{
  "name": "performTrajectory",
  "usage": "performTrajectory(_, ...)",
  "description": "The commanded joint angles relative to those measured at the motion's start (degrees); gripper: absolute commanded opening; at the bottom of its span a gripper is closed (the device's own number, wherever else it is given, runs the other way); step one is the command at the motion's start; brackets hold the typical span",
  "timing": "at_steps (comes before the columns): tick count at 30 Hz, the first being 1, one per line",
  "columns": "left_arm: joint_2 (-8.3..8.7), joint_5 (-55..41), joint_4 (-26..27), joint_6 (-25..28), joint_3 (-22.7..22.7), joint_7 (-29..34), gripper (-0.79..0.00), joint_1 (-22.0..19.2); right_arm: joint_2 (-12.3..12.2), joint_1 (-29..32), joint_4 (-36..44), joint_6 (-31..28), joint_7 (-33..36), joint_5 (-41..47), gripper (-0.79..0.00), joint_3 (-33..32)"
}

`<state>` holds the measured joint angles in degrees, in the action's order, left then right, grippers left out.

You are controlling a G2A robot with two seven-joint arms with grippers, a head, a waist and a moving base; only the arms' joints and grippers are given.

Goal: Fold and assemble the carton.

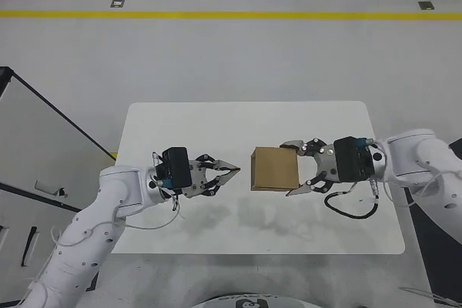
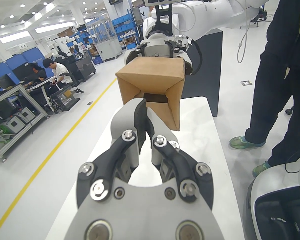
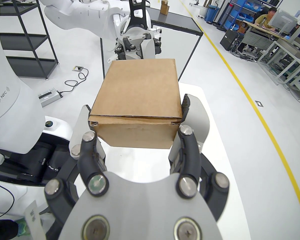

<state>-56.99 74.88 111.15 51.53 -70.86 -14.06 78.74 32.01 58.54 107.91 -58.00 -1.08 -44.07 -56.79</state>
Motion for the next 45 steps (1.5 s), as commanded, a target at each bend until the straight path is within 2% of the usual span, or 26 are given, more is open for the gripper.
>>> performTrajectory(1,0.07,0.25,0.24,0.0,-0.34,0.17,-0.785,0.15,-0.07,0.03,-0.12,0.0,0.17,0.21,-0.785,-0.11)
performTrajectory(2,0.07,0.22,0.33,-0.02,-0.38,0.13,-0.779,0.21,-0.09,0.03,-0.13,0.0,0.25,0.28,-0.785,-0.11)
performTrajectory(3,0.08,0.16,0.37,-0.03,-0.43,0.03,-0.64,0.3,-0.11,0.06,-0.21,0.0,0.28,0.47,-0.785,-0.09)
performTrajectory(4,0.08,0.1,0.39,-0.16,-0.47,-0.1,-0.397,0.39,-0.12,0.05,-0.16,0.0,0.37,0.64,-0.785,0.02)
performTrajectory(5,0.07,0.09,0.44,-0.21,-0.47,-0.24,0.0,0.42,-0.12,0.03,-0.28,0.0,0.39,0.73,-0.785,0.03)
performTrajectory(13,0.04,-0.11,0.64,-0.4,-0.4,-0.68,0.0,0.43,-0.12,0.03,-0.28,0.0,0.39,0.73,-0.785,0.03)
performTrajectory(16,0.21,1.63,2.18,-0.06,-1.19,0.76,0.0,-0.03,-0.02,0.12,0.53,1.01,1.55,-0.19,-0.785,-0.34)
performTrajectory(21,0.69,0.7,3.64,0.78,-3.42,8.15,0.0,0.01,-0.09,-0.28,1.64,1.17,6.37,-1.55,-0.785,-1.77)
performTrajectory(24,0.93,-0.47,5.99,-0.32,-4.05,16.29,0.0,0.4,-0.03,-0.54,2.36,1.52,9.09,-1.1,-0.785,-2.15)
performTrajectory(33,0.95,0.02,6.92,-0.56,-3.86,17.65,0.0,0.41,0.03,-0.75,2.85,1.78,10.14,-1.32,-0.785,-2.24)
performTrajectory(37,0.97,-1.53,7.97,-0.11,-2.39,23.45,0.0,-0.35,0.35,-1.1,5.56,2.27,11.39,-4.17,-0.785,-2.67)
performTrajectory(40,0.94,-3.76,9.17,-0.82,-0.98,30.82,0.0,-1.85,0.67,-1.6,6.17,2.08,12.62,-5.2,-0.785,-2.41)
performTrajectory(45,0.94,-3.76,9.17,-0.82,-0.98,30.82,0.0,-1.85,0.78,-1.81,6.27,1.82,13.12,-5.41,-0.785,-2.23)
